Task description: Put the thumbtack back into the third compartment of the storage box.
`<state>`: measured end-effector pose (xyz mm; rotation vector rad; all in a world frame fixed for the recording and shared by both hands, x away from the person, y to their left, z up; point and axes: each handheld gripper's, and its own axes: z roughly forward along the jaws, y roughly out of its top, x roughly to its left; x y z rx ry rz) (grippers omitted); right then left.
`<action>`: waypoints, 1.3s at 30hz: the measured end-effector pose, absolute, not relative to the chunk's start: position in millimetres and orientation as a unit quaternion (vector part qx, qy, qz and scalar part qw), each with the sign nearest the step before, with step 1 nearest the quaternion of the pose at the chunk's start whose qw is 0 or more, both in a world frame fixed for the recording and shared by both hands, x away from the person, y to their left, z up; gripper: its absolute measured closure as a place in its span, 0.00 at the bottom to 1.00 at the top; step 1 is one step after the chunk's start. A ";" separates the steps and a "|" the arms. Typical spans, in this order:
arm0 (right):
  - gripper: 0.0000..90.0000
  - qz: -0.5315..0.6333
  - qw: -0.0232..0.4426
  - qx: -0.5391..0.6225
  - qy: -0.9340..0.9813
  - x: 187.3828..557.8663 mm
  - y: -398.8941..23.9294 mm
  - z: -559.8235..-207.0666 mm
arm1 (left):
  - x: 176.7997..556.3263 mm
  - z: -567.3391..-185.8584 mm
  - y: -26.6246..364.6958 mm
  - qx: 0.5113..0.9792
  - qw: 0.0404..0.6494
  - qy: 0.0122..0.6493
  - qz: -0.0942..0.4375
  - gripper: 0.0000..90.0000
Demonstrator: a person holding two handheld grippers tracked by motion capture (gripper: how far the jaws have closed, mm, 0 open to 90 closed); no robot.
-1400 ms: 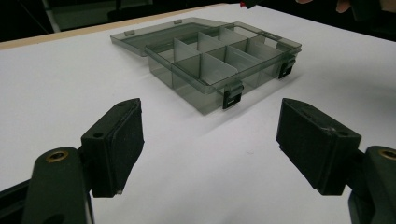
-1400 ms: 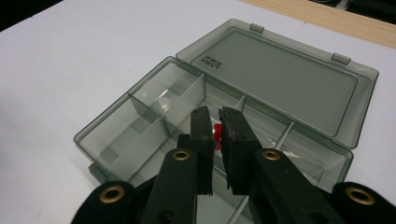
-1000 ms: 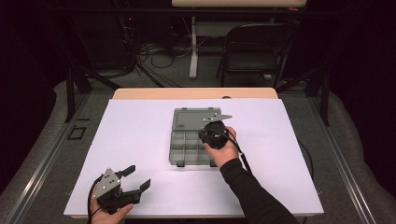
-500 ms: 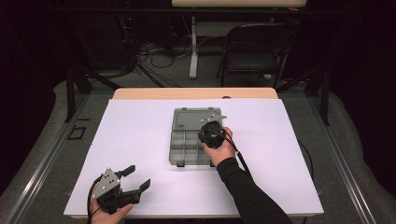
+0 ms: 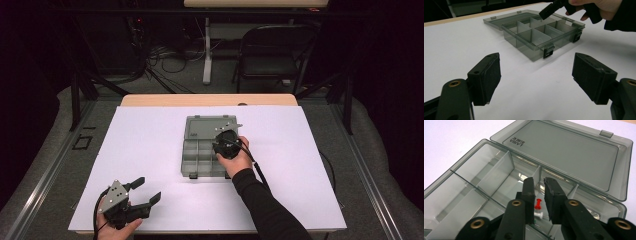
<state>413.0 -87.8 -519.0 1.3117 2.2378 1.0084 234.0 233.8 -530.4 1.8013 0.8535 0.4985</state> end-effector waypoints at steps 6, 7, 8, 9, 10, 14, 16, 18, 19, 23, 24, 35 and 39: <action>0.73 0.362 0.183 0.460 0.790 409.6 -88.2 -515.7 | 234.1 -530.5 234.2 0.750 0.518 0.356 0.208 0.25; 0.70 0.366 0.186 0.455 0.791 408.0 -88.2 -514.1 | 234.0 -530.4 234.3 0.750 0.517 0.356 0.208 0.25; 0.67 0.367 0.189 0.451 0.791 405.7 -88.2 -512.3 | 234.1 -530.4 234.5 0.750 0.518 0.356 0.207 0.25; 0.64 0.369 0.194 0.446 0.792 403.1 -88.4 -510.5 | 234.1 -530.4 234.6 0.750 0.518 0.356 0.207 0.25; 0.61 0.371 0.197 0.442 0.793 400.4 -88.8 -508.7 | 234.1 -530.4 234.6 0.749 0.518 0.356 0.207 0.25; 0.54 0.382 0.205 0.424 0.795 387.4 -93.4 -501.7 | 234.1 -530.5 234.2 0.750 0.517 0.357 0.208 0.25; 0.51 0.396 0.208 0.419 0.790 379.1 -97.0 -498.6 | 234.1 -530.6 234.0 0.750 0.517 0.358 0.208 0.25; 0.49 0.408 0.207 0.415 0.786 369.4 -101.5 -495.6 | 234.1 -530.6 234.1 0.749 0.517 0.358 0.208 0.25; 0.47 0.412 0.211 0.413 0.784 364.5 -103.9 -494.4 | 234.2 -530.7 234.1 0.749 0.517 0.359 0.208 0.25; 0.44 0.433 0.224 0.400 0.776 343.5 -116.4 -490.3 | 234.5 -531.1 234.0 0.749 0.517 0.360 0.207 0.25; 0.44 0.440 0.229 0.397 0.772 336.6 -120.9 -489.7 | 234.7 -531.2 234.0 0.749 0.518 0.359 0.205 0.25; 0.42 0.469 0.258 0.390 0.750 280.4 -160.1 -505.3 | 236.0 -532.0 234.9 0.748 0.515 0.366 0.206 0.25; 0.41 0.476 0.266 0.390 0.742 267.4 -169.8 -510.7 | 236.5 -532.3 235.5 0.747 0.516 0.366 0.206 0.25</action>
